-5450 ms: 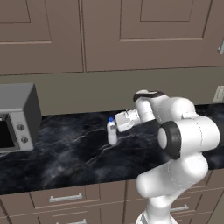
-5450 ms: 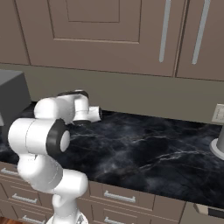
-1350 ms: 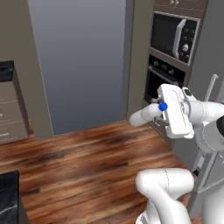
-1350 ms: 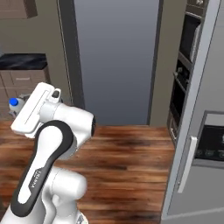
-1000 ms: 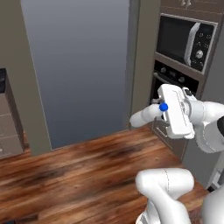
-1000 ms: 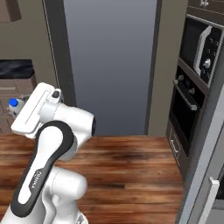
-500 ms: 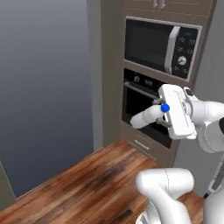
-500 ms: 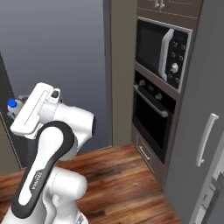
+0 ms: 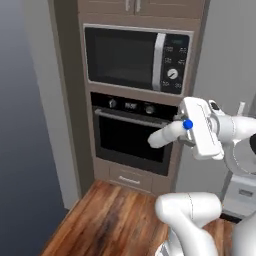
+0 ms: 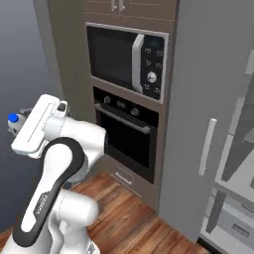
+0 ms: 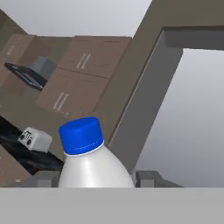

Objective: Take the bottled waters from the counter and place them in the freezer to freeze. Close the freezer door after placing the bottles.

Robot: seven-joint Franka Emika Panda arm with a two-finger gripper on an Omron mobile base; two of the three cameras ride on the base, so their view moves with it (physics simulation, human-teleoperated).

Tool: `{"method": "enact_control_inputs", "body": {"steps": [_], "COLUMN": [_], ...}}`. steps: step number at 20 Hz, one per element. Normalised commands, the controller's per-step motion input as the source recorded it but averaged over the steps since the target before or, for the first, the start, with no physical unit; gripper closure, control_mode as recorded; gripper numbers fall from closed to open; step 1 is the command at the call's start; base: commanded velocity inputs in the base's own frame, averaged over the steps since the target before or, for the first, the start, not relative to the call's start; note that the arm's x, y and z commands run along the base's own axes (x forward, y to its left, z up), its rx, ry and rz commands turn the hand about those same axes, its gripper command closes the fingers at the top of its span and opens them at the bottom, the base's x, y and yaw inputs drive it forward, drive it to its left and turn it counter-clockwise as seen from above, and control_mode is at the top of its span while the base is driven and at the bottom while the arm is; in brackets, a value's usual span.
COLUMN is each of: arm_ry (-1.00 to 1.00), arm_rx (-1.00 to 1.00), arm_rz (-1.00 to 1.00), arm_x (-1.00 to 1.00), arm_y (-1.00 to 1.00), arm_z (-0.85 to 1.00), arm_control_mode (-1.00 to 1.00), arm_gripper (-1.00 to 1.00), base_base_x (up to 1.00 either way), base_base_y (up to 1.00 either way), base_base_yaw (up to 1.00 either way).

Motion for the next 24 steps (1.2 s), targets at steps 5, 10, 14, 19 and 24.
{"method": "enact_control_inputs", "body": {"steps": [5, 10, 14, 19, 24], "arm_ry": [0.0, 0.0, 0.0, 0.0, 0.0], "arm_rx": [0.0, 0.0, 0.0, 0.0, 0.0], "arm_rz": [0.0, 0.0, 0.0, 0.0, 0.0], "arm_x": [0.0, 0.0, 0.0, 0.0, 0.0], "arm_y": [0.0, 0.0, 0.0, 0.0, 0.0], "arm_z": [0.0, 0.0, 0.0, 0.0, 0.0], "arm_control_mode": [1.0, 1.0, 1.0, 1.0, 1.0], "arm_gripper": [1.0, 1.0, 1.0, 1.0, 1.0], "base_base_x": [0.32, 0.75, 1.0, 0.89, 0.55], "base_base_y": [0.11, -0.09, 0.0, 0.0, -0.1], "base_base_yaw": [-0.86, -0.65, -0.34, -0.31, -0.32]}}
